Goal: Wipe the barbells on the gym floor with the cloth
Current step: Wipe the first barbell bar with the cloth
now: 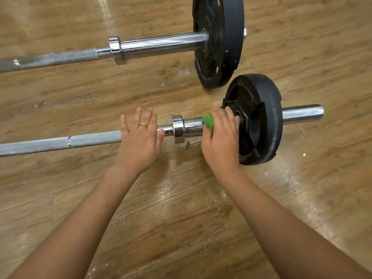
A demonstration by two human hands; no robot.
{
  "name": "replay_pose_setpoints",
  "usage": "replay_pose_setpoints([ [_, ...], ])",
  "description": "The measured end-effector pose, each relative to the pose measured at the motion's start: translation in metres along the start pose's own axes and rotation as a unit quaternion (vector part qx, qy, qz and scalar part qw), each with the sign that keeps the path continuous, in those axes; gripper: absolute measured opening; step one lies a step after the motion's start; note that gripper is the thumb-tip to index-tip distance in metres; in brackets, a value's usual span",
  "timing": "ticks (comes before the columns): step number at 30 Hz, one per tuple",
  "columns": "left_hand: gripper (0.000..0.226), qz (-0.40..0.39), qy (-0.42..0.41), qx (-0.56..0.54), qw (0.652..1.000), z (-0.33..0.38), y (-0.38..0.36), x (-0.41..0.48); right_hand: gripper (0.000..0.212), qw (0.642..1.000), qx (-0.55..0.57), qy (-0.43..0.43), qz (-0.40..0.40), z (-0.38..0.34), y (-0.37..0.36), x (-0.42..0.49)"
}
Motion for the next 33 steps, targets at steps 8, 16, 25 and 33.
replay_pose_setpoints([
  [8, 0.067, 0.02, -0.001, 0.007, 1.0, 0.006, -0.009, -0.023, 0.045, 1.0, -0.005, 0.002, 0.006, 0.002, -0.003, -0.023],
  [16, 0.061, 0.035, 0.002, 0.012, 0.999, 0.011, -0.016, -0.04, 0.037, 0.999, -0.029, 0.014, 0.021, 0.01, 0.011, -0.017],
  [25, 0.06, 0.047, 0.004, 0.022, 0.999, 0.016, -0.024, -0.054, 0.032, 0.997, 0.02, -0.037, 0.064, 0.012, 0.007, -0.039],
  [33, 0.061, 0.044, -0.005, 0.019, 0.999, 0.018, -0.029, -0.066, 0.033, 0.997, 0.046, -0.031, 0.051, 0.015, 0.01, -0.056],
])
Point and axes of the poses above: each hand's wrist, its own x-axis towards the middle knuckle, its own y-axis out of the back of the hand, z = x × y, the point moved 5 cm from there along x, towards the middle knuckle, and after that the axes turned 12 degrees about -z, right-handed, at the moved point
